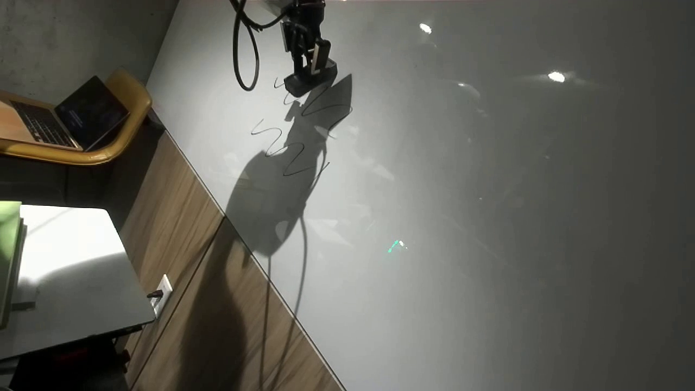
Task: Use the black eraser to wipe the whiteboard.
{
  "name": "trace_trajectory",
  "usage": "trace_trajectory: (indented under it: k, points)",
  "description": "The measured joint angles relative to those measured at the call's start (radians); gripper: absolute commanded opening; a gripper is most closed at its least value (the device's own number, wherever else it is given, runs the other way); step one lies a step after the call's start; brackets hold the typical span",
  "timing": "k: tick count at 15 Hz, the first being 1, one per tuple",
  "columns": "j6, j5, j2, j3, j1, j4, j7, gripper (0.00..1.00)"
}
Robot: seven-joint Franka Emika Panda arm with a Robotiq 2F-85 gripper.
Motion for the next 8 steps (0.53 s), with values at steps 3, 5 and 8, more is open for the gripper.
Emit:
trace_trajectory:
  k: [3, 5, 8]
  points:
    - [0.026, -0.055, 0.03, 0.003, -0.008, -0.02, 0.029, 0.28]
    - [0.054, -0.085, 0.063, 0.004, -0.016, -0.036, 0.051, 0.28]
    - [0.079, -0.095, 0.122, 0.003, -0.027, -0.035, 0.066, 0.28]
